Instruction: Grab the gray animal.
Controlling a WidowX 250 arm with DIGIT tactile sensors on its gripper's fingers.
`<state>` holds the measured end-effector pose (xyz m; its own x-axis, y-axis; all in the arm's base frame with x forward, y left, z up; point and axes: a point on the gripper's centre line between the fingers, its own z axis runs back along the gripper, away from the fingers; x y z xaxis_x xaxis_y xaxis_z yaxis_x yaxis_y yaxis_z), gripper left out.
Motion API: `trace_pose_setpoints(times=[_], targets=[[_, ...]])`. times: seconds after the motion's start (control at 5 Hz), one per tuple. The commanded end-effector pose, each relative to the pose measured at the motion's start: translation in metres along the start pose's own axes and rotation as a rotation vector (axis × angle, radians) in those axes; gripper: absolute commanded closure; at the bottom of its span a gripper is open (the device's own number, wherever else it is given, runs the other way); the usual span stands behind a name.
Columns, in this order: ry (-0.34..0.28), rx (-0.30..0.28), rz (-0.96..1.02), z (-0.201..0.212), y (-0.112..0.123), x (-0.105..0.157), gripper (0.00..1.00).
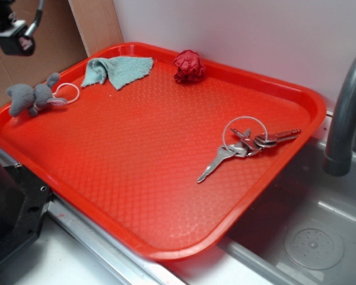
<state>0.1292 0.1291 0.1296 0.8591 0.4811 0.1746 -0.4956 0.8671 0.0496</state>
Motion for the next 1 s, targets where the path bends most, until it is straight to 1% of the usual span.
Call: trace_pose_setpoints(times=[0.0, 0.2, 0.4, 0.6, 0.8], targets=[[-0.044, 0.200, 0.148, -0.041, 0.028, 0.010, 0.00], [0.015, 0.245, 0.152, -0.075, 0.030, 0.016, 0.00], [0.001, 0.222, 0.107, -0.085, 0.017, 0.027, 0.00], [0.016, 0.210, 0.076, -0.092, 0.004, 0.030, 0.00], [0.005, 0.187, 0.071, -0.095, -0.003, 0.030, 1.00]])
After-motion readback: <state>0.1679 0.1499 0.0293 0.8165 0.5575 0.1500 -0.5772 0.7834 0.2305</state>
